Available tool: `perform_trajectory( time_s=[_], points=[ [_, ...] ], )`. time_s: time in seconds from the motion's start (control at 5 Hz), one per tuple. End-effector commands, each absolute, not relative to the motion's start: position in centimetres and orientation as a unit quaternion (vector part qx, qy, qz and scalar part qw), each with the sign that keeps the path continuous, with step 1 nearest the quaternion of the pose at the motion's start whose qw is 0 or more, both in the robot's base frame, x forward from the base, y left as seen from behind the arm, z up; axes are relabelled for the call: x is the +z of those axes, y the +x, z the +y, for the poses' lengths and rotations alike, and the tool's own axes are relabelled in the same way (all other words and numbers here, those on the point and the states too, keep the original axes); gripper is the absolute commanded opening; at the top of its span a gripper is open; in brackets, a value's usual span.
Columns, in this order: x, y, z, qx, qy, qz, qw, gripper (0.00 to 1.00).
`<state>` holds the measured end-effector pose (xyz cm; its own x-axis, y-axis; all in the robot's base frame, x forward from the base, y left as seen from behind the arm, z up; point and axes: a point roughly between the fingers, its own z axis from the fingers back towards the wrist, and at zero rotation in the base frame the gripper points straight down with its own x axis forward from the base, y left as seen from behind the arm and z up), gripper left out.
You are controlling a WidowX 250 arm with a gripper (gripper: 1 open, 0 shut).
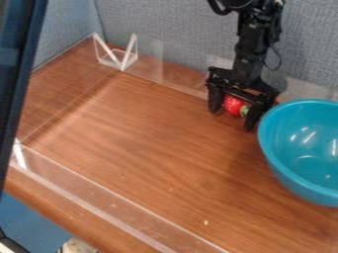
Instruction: Put the strawberry in the blue bowl
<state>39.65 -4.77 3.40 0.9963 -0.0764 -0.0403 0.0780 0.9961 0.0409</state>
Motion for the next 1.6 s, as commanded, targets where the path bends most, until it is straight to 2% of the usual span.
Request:
perform_trajectory(
  time_s=[0.0,0.8,1.0,1.4],
  points=[
    [5.4,41.1,-5.1,-0.038,0.019,-0.020,0.999,1.00],
    [4.5,41.8,-5.3,-0.028,0.021,-0.026,0.999,1.00],
    [4.4,41.8,-5.2,-0.026,0.021,-0.028,0.999,0.00],
    [5.4,41.2,-5.2,-0.028,0.024,-0.043,0.998,0.00]
  ],
)
